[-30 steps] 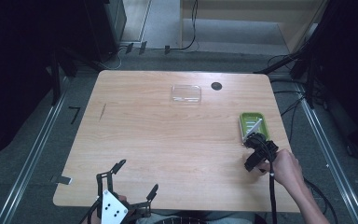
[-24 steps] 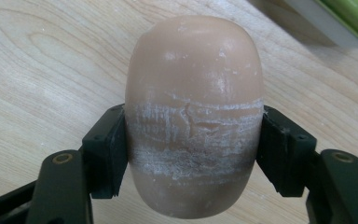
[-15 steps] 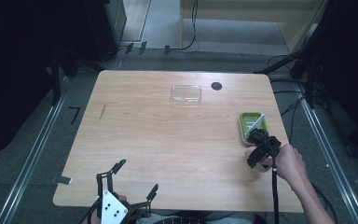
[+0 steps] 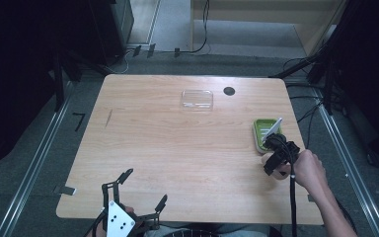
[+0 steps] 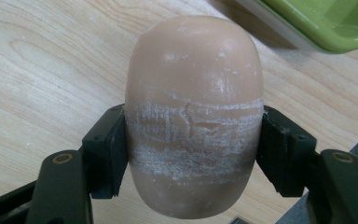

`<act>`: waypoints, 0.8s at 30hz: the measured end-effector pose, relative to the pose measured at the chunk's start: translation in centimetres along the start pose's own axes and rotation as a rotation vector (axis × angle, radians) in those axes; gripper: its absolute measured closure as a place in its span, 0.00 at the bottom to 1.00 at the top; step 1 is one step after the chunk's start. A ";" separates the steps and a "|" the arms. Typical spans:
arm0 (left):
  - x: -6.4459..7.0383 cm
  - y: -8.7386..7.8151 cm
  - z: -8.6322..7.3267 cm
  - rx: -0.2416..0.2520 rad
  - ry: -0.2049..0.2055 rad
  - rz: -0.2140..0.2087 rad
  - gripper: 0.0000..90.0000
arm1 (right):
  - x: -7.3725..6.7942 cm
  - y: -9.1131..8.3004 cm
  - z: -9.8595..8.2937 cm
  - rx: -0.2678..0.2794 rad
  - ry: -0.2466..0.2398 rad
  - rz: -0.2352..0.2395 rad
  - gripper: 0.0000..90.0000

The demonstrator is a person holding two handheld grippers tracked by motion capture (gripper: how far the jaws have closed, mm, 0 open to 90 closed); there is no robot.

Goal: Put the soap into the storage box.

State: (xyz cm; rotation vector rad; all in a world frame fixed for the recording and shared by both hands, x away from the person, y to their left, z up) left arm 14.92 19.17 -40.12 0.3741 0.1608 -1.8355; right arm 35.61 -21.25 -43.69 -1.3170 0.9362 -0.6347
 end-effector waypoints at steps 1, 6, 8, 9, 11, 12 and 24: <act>0.0 0.0 0.0 0.000 0.000 0.000 0.00 | 0.1 -0.1 0.0 0.000 -0.001 -0.003 0.37; 0.0 0.0 0.0 0.000 0.000 0.001 0.00 | 0.2 -0.2 0.2 -0.001 0.006 -0.004 0.37; 0.0 0.0 0.0 0.000 0.000 0.000 0.00 | 0.4 -0.3 0.3 0.003 0.000 -0.004 0.37; 0.0 0.0 0.0 0.000 0.000 0.000 0.00 | 0.4 -0.4 0.3 0.003 0.011 -0.006 0.37; 0.0 0.0 0.0 0.000 -0.001 0.001 0.00 | 0.5 -0.6 0.4 0.010 0.009 -0.009 0.37; 0.0 0.0 0.0 -0.001 0.000 0.002 0.00 | 0.5 -0.6 0.4 0.011 0.018 -0.006 0.37; 0.0 0.0 0.0 0.000 0.000 0.000 0.00 | 1.2 -1.3 1.1 0.041 0.023 -0.004 0.37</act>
Point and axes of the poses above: each handheld gripper's, and its own axes: y roughly forward along the jaws, z roughly out of its top, x roughly to its right, the point moved 1 cm from there along y, roughly forward along the jaws, and after that the axes turned 14 degrees about z, right-handed, at the moved point
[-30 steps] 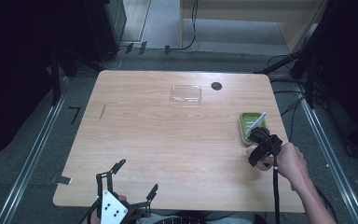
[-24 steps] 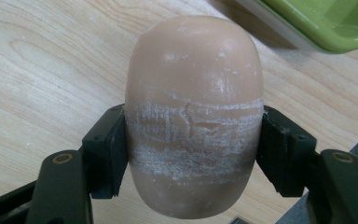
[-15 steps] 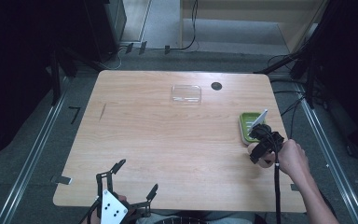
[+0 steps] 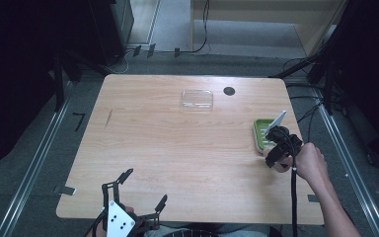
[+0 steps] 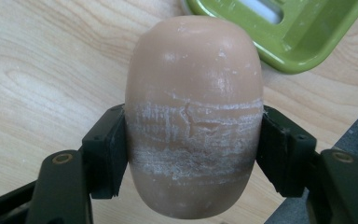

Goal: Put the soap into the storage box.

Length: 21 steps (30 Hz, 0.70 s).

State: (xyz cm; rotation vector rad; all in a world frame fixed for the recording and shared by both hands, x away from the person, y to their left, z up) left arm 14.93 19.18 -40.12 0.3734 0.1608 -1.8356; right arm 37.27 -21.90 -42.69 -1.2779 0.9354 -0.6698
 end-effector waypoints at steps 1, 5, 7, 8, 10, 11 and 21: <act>0.0 0.0 0.0 0.000 0.000 0.000 0.00 | 0.0 -0.1 0.1 -0.002 0.005 0.000 0.37; 0.0 0.0 0.0 -0.001 0.000 0.000 0.00 | 0.2 -0.3 0.4 0.009 0.014 0.000 0.37; 0.0 0.0 0.0 -0.001 0.000 0.001 0.00 | 0.3 -0.4 0.5 0.015 0.016 0.001 0.37; 0.0 0.0 0.0 -0.001 0.000 0.001 0.00 | 0.3 -0.4 0.6 0.019 0.019 -0.001 0.37; 0.0 0.0 0.0 -0.002 0.001 0.000 0.00 | 0.3 -0.5 0.7 0.019 0.023 -0.003 0.37; 0.0 0.0 0.0 -0.001 0.000 -0.001 0.00 | 0.4 -0.6 0.8 0.023 0.018 -0.003 0.37; 0.0 0.0 0.0 -0.001 0.001 -0.002 0.00 | 1.1 -1.0 1.8 0.041 0.035 -0.001 0.37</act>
Point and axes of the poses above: each handheld gripper's, and its own axes: y roughly forward along the jaws, z roughly out of its top, x roughly to its right, the point moved 1 cm from there along y, roughly forward along the jaws, and after that the axes turned 14 degrees about z, right-handed, at the moved point
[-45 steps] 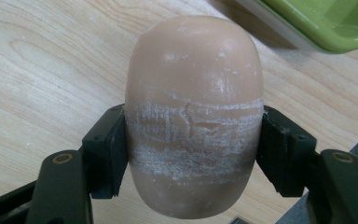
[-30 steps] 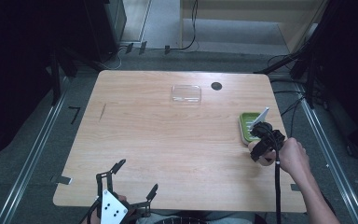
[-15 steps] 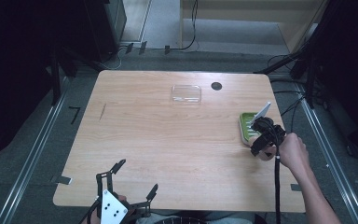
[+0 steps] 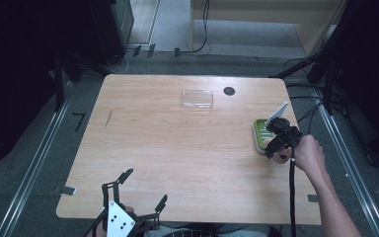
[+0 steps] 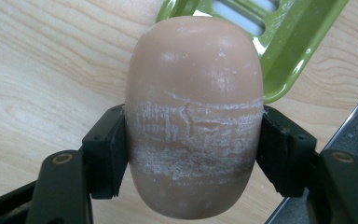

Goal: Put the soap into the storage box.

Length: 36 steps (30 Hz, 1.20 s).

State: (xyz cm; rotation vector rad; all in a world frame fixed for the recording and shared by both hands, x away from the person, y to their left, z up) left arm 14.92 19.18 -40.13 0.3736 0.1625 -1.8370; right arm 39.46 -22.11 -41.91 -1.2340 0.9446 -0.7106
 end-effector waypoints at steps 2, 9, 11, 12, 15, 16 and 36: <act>0.0 0.0 0.0 -0.001 -0.001 0.002 0.00 | 0.2 -0.1 0.2 0.003 0.002 0.003 0.37; 0.0 0.0 0.0 -0.001 0.001 0.000 0.00 | 0.6 -0.2 0.8 0.015 0.013 0.018 0.37; 0.0 0.0 0.0 0.000 0.002 -0.001 0.00 | 0.7 -0.2 1.0 0.016 0.009 0.017 0.37; 0.0 0.0 0.0 -0.001 0.001 0.000 0.00 | 0.7 -0.1 1.1 0.019 0.016 0.020 0.37; 0.0 0.0 0.0 -0.001 0.001 0.000 0.00 | 0.8 -0.1 1.4 0.026 0.014 0.022 0.37; 0.0 0.0 0.0 -0.001 0.003 -0.001 0.00 | 0.9 -0.1 1.6 0.031 0.012 0.022 0.37; -0.1 0.0 0.0 -0.003 0.003 0.001 0.00 | 1.3 0.5 3.9 0.078 0.050 0.030 0.37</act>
Point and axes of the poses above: each handheld gripper's, and its own axes: y roughly forward along the jaws, z roughly out of its top, x roughly to its right, the point moved 1 cm from there along y, roughly forward along the jaws, and after that the axes turned 14 degrees about z, right-handed, at the moved point
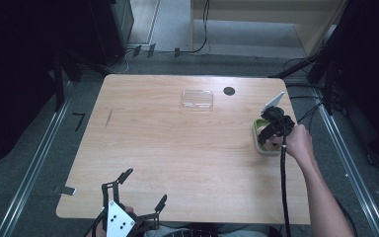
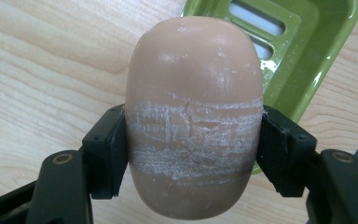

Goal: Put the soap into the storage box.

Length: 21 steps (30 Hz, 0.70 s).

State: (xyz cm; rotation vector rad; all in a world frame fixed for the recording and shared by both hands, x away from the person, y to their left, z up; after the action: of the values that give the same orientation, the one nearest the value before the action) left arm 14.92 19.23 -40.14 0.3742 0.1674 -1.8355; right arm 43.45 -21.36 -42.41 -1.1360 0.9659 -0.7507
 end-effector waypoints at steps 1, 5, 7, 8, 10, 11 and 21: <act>0.0 0.0 0.0 0.000 0.001 -0.001 0.00 | 0.1 -0.1 0.0 0.005 0.007 -0.003 0.37; 0.0 0.0 0.0 0.001 -0.001 0.000 0.00 | 0.5 -0.2 0.0 0.035 0.024 0.004 0.37; 0.0 0.0 0.0 0.001 0.000 -0.001 0.00 | 0.7 -0.1 0.1 0.046 0.039 0.000 0.37; 0.0 0.0 0.0 0.000 0.002 -0.001 0.00 | 0.8 -0.1 0.1 0.054 0.043 0.001 0.37; 0.0 0.0 0.0 0.001 0.000 -0.001 0.00 | 1.0 0.0 0.1 0.067 0.052 0.001 0.37; 0.0 0.0 0.0 0.001 0.000 0.000 0.00 | 1.2 0.0 0.2 0.074 0.061 0.004 0.37; 0.0 0.0 0.0 0.001 -0.001 0.000 0.00 | 2.1 0.6 0.7 0.135 0.123 0.012 0.37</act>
State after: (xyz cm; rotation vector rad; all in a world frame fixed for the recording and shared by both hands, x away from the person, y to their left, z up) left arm 14.90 19.25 -40.14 0.3735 0.1658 -1.8356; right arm 45.01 -22.78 -43.37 -0.9751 1.0084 -0.8708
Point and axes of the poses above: each handheld gripper's, and its own axes: y roughly forward along the jaws, z roughly out of its top, x roughly to its right, the point moved 1 cm from there along y, roughly forward along the jaws, and after that the axes turned 14 degrees about z, right-handed, at the moved point
